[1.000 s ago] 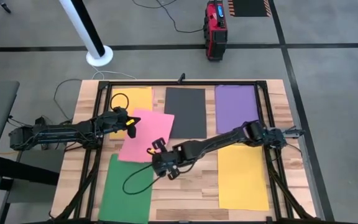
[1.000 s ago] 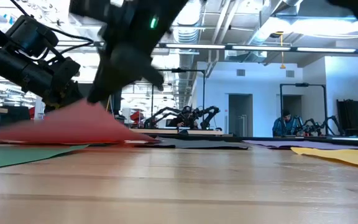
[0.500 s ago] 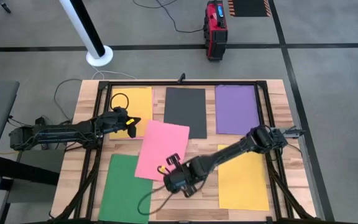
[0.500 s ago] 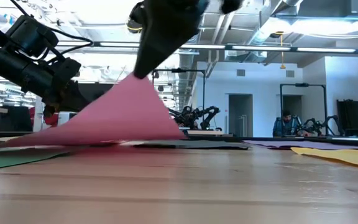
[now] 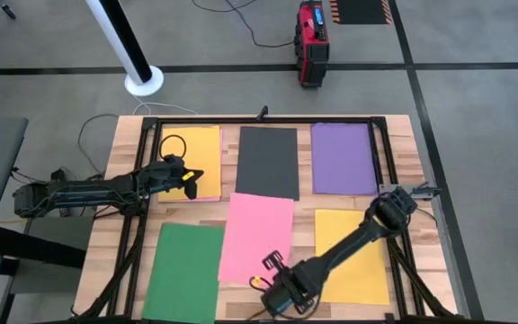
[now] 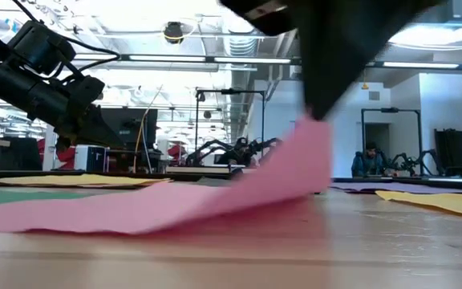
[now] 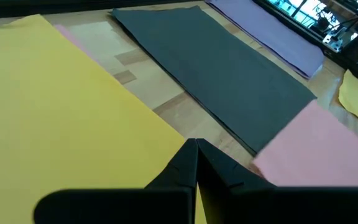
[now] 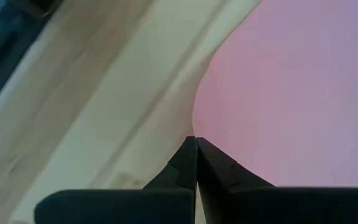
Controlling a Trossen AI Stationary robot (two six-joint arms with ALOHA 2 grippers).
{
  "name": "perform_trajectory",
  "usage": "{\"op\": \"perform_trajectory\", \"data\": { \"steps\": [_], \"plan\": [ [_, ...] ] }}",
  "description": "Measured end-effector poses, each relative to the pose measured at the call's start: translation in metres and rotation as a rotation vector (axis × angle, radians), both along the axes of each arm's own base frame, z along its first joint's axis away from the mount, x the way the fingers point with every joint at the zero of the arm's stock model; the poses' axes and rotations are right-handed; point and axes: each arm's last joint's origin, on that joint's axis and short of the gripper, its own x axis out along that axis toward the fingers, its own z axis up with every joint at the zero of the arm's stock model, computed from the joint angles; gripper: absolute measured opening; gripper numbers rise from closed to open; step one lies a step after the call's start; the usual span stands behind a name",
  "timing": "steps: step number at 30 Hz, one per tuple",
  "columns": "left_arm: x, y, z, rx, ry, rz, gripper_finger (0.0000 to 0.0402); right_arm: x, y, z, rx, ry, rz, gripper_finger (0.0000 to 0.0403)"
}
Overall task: Organize paper
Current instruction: Move the pink paper to the bottom center of the table
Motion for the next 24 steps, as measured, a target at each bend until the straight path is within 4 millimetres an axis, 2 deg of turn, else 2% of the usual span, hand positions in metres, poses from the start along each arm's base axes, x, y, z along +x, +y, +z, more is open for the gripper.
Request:
{"op": "perform_trajectory", "data": {
  "steps": [5, 13, 19, 24],
  "plan": [
    [0.000, 0.000, 0.000, -0.009, -0.001, 0.005, 0.0000, -0.019, 0.020, -0.002, -0.021, 0.044, 0.034, 0.0000],
    [0.000, 0.000, 0.000, -0.031, -0.013, 0.019, 0.0000, -0.043, 0.040, -0.003, -0.064, 0.100, 0.098, 0.0000],
    [0.000, 0.000, -0.001, -0.037, -0.015, 0.022, 0.0000, -0.051, 0.049, -0.003, -0.061, 0.097, 0.118, 0.0000],
    [-0.001, 0.000, -0.002, -0.043, -0.001, 0.022, 0.0000, -0.050, 0.049, -0.003, -0.049, 0.094, 0.076, 0.0003]
  ]
}}
